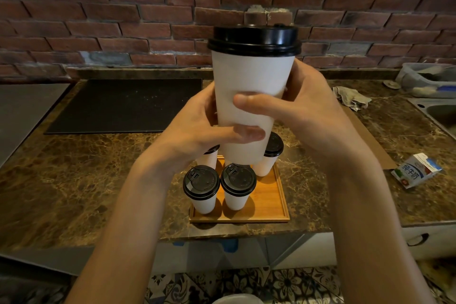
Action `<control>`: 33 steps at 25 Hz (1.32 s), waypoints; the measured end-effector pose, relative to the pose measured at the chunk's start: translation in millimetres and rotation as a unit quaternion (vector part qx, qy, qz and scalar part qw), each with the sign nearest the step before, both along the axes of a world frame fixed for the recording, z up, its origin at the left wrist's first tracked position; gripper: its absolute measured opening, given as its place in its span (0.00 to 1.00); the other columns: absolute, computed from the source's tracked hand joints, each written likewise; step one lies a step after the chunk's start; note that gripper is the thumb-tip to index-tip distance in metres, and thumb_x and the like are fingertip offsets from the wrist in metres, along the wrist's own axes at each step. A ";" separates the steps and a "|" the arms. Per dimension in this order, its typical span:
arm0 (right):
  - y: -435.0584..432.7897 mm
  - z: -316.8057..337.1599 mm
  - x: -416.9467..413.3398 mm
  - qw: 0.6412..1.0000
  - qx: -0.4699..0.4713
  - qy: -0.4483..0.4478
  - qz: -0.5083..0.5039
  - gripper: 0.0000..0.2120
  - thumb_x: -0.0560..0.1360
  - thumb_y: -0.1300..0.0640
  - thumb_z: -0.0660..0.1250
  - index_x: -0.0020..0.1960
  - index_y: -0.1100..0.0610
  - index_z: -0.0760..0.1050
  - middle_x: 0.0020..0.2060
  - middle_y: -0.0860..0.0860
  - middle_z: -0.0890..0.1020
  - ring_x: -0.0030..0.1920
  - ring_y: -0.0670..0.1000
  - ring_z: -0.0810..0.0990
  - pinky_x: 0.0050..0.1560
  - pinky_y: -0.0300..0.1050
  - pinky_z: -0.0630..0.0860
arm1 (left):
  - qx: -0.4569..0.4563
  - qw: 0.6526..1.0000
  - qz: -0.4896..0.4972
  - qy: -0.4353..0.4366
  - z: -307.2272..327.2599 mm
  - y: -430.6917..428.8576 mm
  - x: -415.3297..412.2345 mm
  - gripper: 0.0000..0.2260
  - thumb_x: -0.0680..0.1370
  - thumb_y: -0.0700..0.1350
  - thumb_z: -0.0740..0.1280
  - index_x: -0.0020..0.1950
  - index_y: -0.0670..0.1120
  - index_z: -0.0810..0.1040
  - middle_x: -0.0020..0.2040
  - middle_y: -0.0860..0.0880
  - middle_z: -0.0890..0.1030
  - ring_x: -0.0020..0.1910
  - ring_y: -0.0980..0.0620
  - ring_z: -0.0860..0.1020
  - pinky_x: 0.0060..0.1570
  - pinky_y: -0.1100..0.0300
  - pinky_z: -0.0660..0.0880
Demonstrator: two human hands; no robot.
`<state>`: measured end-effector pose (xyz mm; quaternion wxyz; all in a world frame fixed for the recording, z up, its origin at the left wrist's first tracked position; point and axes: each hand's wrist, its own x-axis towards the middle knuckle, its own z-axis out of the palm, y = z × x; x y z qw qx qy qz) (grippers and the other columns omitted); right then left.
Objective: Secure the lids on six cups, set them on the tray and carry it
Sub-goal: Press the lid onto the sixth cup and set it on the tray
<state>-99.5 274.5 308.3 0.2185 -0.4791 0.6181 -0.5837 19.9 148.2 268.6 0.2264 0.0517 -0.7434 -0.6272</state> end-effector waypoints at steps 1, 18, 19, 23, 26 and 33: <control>-1.3 0.3 1.2 1.000 0.003 0.008 -0.016 0.31 0.65 0.51 0.79 0.64 0.53 0.72 0.54 0.46 0.82 0.54 0.42 0.81 0.50 0.37 0.80 | -0.004 1.000 0.016 0.003 -0.1 0.3 -1.2 0.26 0.64 0.47 0.76 0.59 0.59 0.72 0.53 0.61 0.81 0.55 0.59 0.79 0.46 0.69 0.77; -13.5 -4.3 23.2 0.985 -0.007 0.047 -0.165 0.36 0.65 0.45 0.78 0.68 0.52 0.69 0.57 0.45 0.78 0.57 0.43 0.78 0.54 0.47 0.80 | -0.029 0.994 0.103 0.003 -2.1 5.2 -7.1 0.29 0.62 0.44 0.76 0.58 0.62 0.69 0.53 0.62 0.79 0.54 0.64 0.78 0.45 0.71 0.76; -12.3 -2.7 21.3 0.987 -0.013 0.041 -0.155 0.35 0.65 0.46 0.79 0.67 0.53 0.70 0.56 0.45 0.79 0.56 0.43 0.78 0.54 0.46 0.81 | -0.031 0.994 0.101 0.001 -0.1 4.9 -6.2 0.28 0.62 0.45 0.76 0.56 0.63 0.69 0.51 0.65 0.80 0.53 0.66 0.78 0.43 0.73 0.75; -7.2 1.3 12.9 0.995 -0.028 0.010 -0.095 0.32 0.66 0.50 0.79 0.66 0.55 0.72 0.55 0.47 0.81 0.54 0.43 0.81 0.50 0.41 0.81 | -0.033 0.997 0.070 -0.004 5.6 5.4 -3.1 0.28 0.62 0.48 0.79 0.56 0.62 0.70 0.50 0.67 0.80 0.53 0.65 0.78 0.43 0.74 0.74; -5.5 0.6 8.3 0.997 -0.048 -0.018 -0.058 0.29 0.65 0.51 0.78 0.64 0.54 0.73 0.53 0.47 0.82 0.53 0.44 0.82 0.49 0.40 0.81 | -0.021 0.998 0.057 0.005 5.9 6.9 -1.1 0.29 0.63 0.48 0.78 0.58 0.61 0.70 0.51 0.64 0.80 0.52 0.64 0.79 0.43 0.73 0.75; -0.3 -0.7 0.0 0.999 -0.025 -0.014 0.021 0.24 0.67 0.54 0.75 0.61 0.53 0.74 0.51 0.46 0.83 0.54 0.45 0.82 0.49 0.38 0.79 | -0.015 0.999 0.031 0.000 4.3 8.8 3.2 0.29 0.64 0.41 0.77 0.60 0.57 0.70 0.51 0.62 0.81 0.52 0.62 0.80 0.43 0.71 0.76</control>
